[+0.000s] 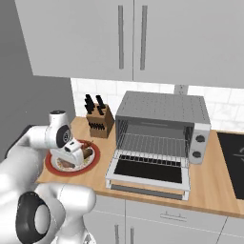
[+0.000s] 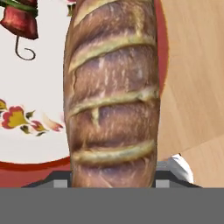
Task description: Pick up the kebab skewer and baguette bread, and place them inside the toaster oven. Close the toaster oven door and start by setting the timer.
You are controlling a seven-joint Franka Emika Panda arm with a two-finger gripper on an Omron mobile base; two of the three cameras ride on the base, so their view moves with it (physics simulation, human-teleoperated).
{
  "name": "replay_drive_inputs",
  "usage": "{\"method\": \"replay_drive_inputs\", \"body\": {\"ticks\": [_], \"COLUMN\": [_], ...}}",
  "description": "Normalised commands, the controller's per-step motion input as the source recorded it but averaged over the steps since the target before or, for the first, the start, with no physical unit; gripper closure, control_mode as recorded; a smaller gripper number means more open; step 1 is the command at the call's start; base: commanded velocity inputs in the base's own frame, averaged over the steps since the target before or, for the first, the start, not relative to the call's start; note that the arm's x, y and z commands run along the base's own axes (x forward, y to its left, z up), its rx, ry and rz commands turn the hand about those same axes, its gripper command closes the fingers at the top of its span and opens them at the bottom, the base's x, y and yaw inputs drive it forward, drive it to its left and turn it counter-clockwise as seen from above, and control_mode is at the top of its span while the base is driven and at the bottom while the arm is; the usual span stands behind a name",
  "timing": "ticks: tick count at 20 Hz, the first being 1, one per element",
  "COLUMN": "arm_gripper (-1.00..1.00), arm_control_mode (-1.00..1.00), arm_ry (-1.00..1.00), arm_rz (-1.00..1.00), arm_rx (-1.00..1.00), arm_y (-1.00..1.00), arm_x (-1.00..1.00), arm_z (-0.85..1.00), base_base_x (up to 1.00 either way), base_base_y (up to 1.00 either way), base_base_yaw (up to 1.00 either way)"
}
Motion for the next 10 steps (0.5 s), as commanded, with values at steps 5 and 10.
{"method": "replay_drive_inputs", "body": {"ticks": [5, 10], "arm_gripper": [1.00, 1.00], "arm_control_mode": [-1.00, -1.00], "arm_ry": [-0.02, 0.00], "arm_rz": [0.00, 0.03], "arm_rx": [0.13, 0.01], "arm_y": [-0.88, -1.00], "arm_x": [-0.88, -0.52], "arm_z": [1.00, 0.98], "base_base_x": [0.00, 0.00], "base_base_y": [0.00, 0.00], "base_base_yaw": [0.00, 0.00]}}
